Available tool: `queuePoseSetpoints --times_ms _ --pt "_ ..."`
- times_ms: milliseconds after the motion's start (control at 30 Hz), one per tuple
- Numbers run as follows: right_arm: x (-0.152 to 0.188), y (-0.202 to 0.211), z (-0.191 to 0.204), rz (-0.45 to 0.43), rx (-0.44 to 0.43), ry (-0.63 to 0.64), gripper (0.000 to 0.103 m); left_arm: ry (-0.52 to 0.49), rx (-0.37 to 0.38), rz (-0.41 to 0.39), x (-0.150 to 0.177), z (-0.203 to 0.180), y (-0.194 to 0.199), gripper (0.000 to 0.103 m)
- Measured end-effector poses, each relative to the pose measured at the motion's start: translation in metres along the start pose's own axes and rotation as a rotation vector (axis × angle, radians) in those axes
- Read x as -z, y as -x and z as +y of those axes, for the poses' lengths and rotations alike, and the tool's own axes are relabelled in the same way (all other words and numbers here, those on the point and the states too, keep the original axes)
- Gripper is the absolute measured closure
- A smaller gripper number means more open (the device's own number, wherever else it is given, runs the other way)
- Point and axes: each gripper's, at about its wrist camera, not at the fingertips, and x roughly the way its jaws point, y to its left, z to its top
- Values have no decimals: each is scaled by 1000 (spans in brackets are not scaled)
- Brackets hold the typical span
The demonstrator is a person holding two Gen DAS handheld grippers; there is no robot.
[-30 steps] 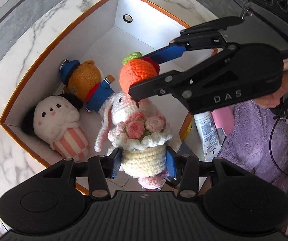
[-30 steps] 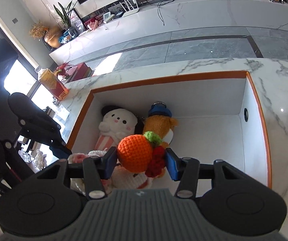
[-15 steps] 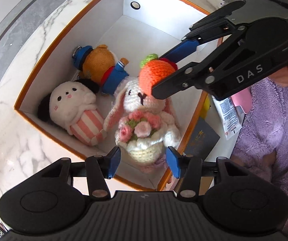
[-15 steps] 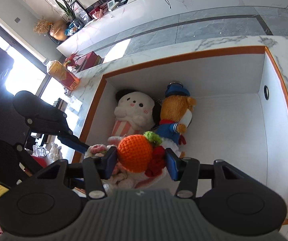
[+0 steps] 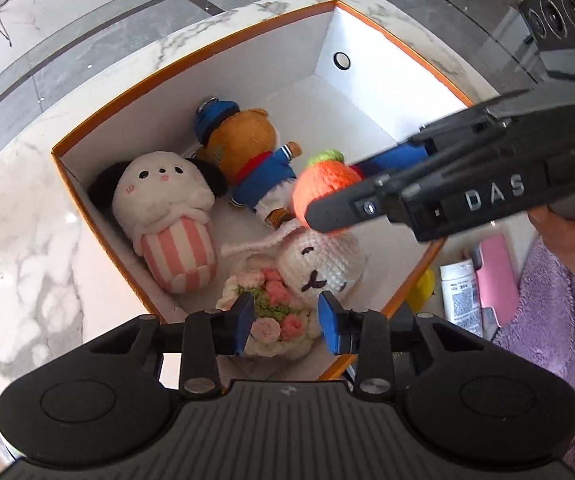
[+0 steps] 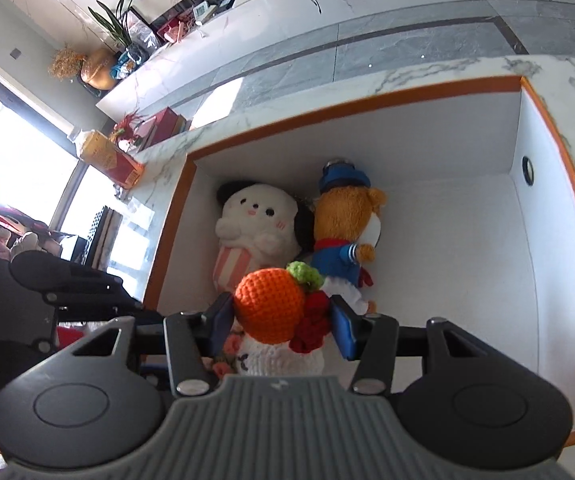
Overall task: Organize objects
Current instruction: 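Lift the bunny and orange fruit and carry both over the box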
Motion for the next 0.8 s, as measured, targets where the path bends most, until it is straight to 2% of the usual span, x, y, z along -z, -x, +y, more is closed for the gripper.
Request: queuePoseSetpoints --times_ms 200,300,367,533,800 --pt "16 -21 -10 88 43 -19 50 31 19 -34 3 4 -7 62" --pt "16 -22 -13 95 48 -24 50 35 13 -33 1 2 -12 64" --pt "13 -16 -10 84 35 -18 50 21 2 -34 2 -1 -12 64" --pt "-5 6 9 -25 -27 53 50 28 1 -61 5 -1 -6 64" --pt "-21 -35 26 5 23 107 49 50 -24 -90 4 6 2 64"
